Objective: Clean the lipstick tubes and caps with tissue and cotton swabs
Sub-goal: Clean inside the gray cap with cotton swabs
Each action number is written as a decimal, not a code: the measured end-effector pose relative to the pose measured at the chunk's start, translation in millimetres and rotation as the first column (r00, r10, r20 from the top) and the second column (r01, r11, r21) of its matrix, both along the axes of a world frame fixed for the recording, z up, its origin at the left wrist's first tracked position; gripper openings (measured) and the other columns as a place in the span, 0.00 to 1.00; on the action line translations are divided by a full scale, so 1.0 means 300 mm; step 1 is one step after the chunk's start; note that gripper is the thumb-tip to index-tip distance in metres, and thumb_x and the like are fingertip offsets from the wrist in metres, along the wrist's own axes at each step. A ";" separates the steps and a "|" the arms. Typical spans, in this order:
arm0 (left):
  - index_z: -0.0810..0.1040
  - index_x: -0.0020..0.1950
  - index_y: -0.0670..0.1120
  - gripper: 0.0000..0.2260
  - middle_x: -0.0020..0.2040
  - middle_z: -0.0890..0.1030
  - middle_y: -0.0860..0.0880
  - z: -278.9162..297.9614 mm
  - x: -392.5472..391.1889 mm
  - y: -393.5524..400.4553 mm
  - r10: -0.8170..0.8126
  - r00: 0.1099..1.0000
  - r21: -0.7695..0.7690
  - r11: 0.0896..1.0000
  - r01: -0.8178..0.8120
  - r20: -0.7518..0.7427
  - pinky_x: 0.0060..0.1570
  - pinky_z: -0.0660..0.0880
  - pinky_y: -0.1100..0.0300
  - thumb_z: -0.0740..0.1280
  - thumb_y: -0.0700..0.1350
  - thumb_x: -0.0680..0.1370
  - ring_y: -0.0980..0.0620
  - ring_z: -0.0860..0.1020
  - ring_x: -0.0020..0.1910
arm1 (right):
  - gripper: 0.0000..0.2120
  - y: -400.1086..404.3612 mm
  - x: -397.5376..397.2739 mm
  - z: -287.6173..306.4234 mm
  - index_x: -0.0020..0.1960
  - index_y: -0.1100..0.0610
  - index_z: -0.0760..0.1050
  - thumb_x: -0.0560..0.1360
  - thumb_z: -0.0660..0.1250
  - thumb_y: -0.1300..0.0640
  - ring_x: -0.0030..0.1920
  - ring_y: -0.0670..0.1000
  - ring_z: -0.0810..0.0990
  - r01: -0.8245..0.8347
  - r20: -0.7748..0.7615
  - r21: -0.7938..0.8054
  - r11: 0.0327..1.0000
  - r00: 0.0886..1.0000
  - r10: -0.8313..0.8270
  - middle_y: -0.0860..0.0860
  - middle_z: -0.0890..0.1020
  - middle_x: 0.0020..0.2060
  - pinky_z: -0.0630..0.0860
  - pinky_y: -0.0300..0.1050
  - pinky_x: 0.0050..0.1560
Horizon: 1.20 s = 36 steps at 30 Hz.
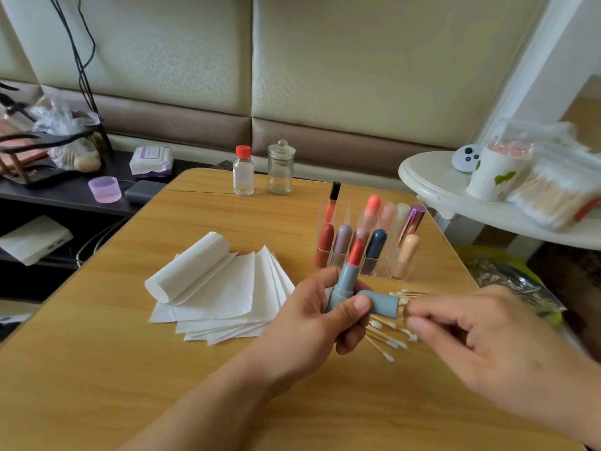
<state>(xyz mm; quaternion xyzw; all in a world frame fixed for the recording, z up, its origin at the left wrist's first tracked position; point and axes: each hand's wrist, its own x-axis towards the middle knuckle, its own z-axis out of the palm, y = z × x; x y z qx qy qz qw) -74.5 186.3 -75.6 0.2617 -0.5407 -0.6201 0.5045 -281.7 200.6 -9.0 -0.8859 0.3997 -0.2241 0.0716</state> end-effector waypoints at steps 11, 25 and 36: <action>0.70 0.53 0.32 0.11 0.34 0.68 0.42 0.004 0.005 0.000 0.008 0.999 -0.029 1.000 -0.006 0.054 0.30 0.67 0.62 0.64 0.41 0.79 0.51 0.67 0.29 | 0.09 0.002 -0.007 -0.032 0.40 0.49 0.81 0.77 0.66 0.52 0.22 0.41 0.67 0.045 0.110 0.022 0.999 0.993 -0.047 0.44 0.75 0.25 0.57 0.27 0.25; 0.72 0.52 0.36 0.09 0.31 0.70 0.46 0.005 0.004 0.001 -0.001 0.994 -0.055 0.998 0.007 0.111 0.31 0.67 0.62 0.64 0.42 0.78 0.52 0.68 0.29 | 0.13 0.031 -0.025 -0.043 0.41 0.47 0.80 0.77 0.62 0.44 0.22 0.39 0.65 0.005 0.156 0.113 0.994 0.988 -0.022 0.45 0.74 0.24 0.59 0.28 0.25; 0.71 0.54 0.33 0.11 0.32 0.69 0.43 0.009 0.010 -0.002 0.020 0.991 -0.071 0.997 -0.011 0.130 0.32 0.66 0.60 0.64 0.41 0.79 0.50 0.66 0.30 | 0.14 0.029 -0.042 -0.048 0.40 0.47 0.81 0.77 0.61 0.42 0.22 0.39 0.66 0.074 0.192 0.093 0.993 0.977 -0.091 0.44 0.75 0.24 0.59 0.28 0.24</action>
